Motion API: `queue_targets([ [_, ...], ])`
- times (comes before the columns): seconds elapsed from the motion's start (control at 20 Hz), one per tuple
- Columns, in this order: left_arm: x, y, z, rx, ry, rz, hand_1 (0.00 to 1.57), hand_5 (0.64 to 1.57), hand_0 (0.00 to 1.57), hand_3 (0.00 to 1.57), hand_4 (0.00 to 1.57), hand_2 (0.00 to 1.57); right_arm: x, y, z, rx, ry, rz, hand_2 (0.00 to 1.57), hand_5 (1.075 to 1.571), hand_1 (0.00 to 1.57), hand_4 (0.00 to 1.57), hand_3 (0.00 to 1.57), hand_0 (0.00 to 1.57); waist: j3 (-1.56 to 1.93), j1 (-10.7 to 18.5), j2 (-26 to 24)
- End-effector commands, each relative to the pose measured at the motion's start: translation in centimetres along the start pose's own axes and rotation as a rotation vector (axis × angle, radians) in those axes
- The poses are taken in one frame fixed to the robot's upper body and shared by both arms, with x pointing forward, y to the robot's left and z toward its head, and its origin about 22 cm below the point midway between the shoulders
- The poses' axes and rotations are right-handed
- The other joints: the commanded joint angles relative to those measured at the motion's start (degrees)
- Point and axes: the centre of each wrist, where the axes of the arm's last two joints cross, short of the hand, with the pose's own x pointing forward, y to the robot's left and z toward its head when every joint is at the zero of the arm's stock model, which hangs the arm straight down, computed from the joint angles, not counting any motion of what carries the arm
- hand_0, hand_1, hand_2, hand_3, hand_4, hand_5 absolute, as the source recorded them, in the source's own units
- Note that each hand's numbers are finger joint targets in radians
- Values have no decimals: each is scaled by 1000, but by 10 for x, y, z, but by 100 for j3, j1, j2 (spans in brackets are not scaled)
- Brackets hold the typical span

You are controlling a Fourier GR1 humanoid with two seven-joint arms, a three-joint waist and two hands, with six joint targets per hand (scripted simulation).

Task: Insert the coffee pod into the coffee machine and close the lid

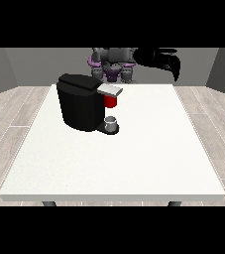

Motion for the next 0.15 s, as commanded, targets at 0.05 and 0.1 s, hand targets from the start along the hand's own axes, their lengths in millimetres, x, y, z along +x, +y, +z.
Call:
queue_targets([
  [0.05, -35, 17, 37, 98, 109, 43, 0, 1571, 0, 0, 266, 0, -20, 63, 29, 143, -22, -106, 0, 1571, 0, 263, 0, 0, -2, -681, -563],
  [0.1, -38, 2, 40, 97, 102, 41, 0, 1571, 0, 0, 266, 0, -30, 60, 29, 118, -26, -112, 0, 1571, 0, 259, 0, 0, -1, -716, -539],
])
